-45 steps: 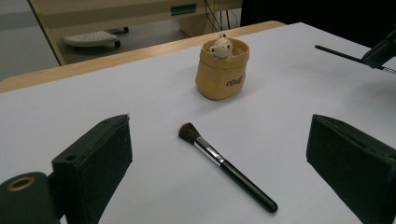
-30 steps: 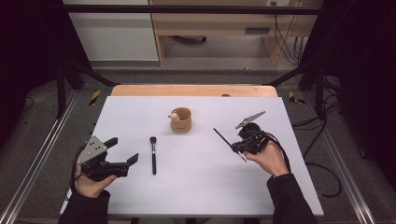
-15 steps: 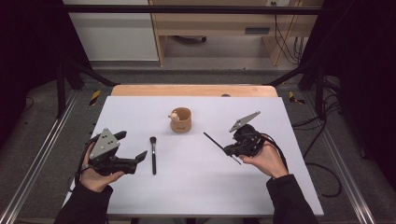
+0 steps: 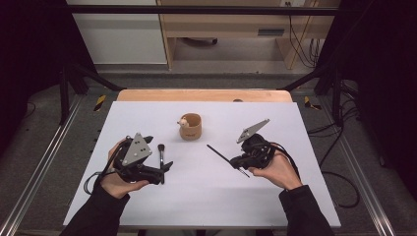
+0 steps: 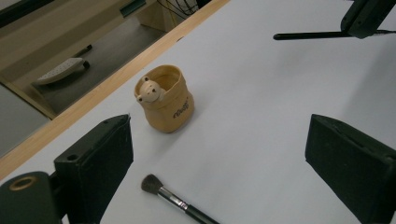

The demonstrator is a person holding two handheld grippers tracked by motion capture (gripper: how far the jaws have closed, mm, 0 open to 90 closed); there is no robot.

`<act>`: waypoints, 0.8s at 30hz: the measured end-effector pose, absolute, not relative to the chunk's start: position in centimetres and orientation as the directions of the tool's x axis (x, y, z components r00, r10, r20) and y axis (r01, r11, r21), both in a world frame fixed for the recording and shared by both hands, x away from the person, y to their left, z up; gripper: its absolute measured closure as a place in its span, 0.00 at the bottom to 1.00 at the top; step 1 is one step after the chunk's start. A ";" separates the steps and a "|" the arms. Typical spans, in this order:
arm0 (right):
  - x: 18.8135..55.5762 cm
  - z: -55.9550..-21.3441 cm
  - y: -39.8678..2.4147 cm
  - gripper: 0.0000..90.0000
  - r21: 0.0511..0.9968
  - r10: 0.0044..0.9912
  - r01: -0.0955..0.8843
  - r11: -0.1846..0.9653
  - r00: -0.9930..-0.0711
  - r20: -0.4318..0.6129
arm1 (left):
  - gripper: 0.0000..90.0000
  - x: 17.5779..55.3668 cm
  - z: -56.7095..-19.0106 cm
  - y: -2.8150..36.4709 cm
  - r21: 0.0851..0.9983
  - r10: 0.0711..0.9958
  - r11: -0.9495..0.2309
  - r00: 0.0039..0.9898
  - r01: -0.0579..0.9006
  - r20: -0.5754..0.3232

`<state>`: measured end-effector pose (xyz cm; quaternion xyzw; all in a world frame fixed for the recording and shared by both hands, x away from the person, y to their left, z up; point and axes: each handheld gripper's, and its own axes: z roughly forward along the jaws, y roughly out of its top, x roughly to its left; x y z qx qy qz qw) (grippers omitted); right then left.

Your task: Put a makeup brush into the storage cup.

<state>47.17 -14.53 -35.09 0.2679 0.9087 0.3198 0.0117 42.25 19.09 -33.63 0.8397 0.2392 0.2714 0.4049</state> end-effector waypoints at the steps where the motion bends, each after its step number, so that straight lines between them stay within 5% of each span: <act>1: 47.2 -35.1 -14.5 0.95 0.588 0.494 0.479 0.652 -0.856 0.150 | 0.08 42.3 -33.6 18.8 0.804 0.612 -0.568 0.743 0.176 0.269; 24: 46.0 -34.9 -13.4 0.95 0.575 0.434 0.453 0.682 -0.883 0.180 | 0.11 41.9 -33.4 13.7 0.675 0.446 -0.735 0.799 0.071 0.402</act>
